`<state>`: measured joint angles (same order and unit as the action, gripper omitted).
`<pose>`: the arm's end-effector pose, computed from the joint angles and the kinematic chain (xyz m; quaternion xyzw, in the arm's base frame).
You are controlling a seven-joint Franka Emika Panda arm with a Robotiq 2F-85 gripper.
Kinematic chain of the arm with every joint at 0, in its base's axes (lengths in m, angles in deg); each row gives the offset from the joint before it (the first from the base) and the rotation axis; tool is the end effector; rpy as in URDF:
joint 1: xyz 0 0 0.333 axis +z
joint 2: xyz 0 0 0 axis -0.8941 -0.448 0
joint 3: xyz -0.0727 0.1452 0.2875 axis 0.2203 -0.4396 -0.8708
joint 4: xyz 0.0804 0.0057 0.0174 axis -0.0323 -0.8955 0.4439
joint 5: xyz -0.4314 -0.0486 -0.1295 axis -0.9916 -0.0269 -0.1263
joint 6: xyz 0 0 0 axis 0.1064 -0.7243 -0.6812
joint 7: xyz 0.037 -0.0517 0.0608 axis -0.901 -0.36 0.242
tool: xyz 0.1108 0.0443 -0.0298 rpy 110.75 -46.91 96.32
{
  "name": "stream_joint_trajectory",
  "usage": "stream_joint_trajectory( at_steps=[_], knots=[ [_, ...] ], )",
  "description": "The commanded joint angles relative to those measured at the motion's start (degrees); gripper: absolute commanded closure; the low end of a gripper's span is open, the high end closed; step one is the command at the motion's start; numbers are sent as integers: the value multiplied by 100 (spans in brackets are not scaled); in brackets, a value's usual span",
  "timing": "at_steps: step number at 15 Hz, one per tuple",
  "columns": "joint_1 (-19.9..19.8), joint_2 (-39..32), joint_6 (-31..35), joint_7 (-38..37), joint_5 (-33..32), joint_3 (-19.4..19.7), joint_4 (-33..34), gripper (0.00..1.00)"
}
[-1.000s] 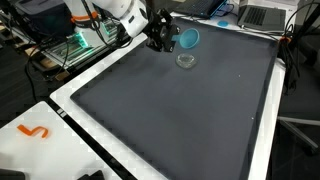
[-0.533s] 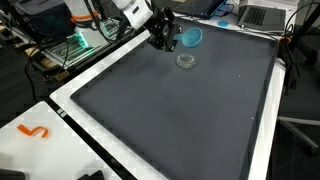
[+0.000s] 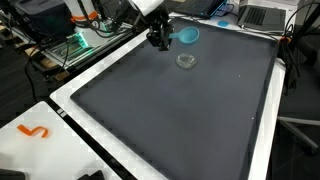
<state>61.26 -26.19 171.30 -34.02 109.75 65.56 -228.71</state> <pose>0.4988 -0.0233 0.2527 -0.9665 -0.1440 -0.1055 0.1844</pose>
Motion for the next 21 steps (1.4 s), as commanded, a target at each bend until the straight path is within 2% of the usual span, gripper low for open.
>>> stream_joint_trajectory(
  at_steps=[1, 4, 12, 15, 21],
  knots=[
    [54, 270, -634, -437, -1451, 10, 183, 72],
    [157, 361, -1372, -444, -2385, -30, 590, 72],
    [588, 308, -3136, -27, -3963, -340, 2012, 72],
    [730, 232, -3387, 165, -4340, -482, 2403, 72],
    [856, 197, -3391, 337, -4602, -622, 2774, 72]
  ],
)
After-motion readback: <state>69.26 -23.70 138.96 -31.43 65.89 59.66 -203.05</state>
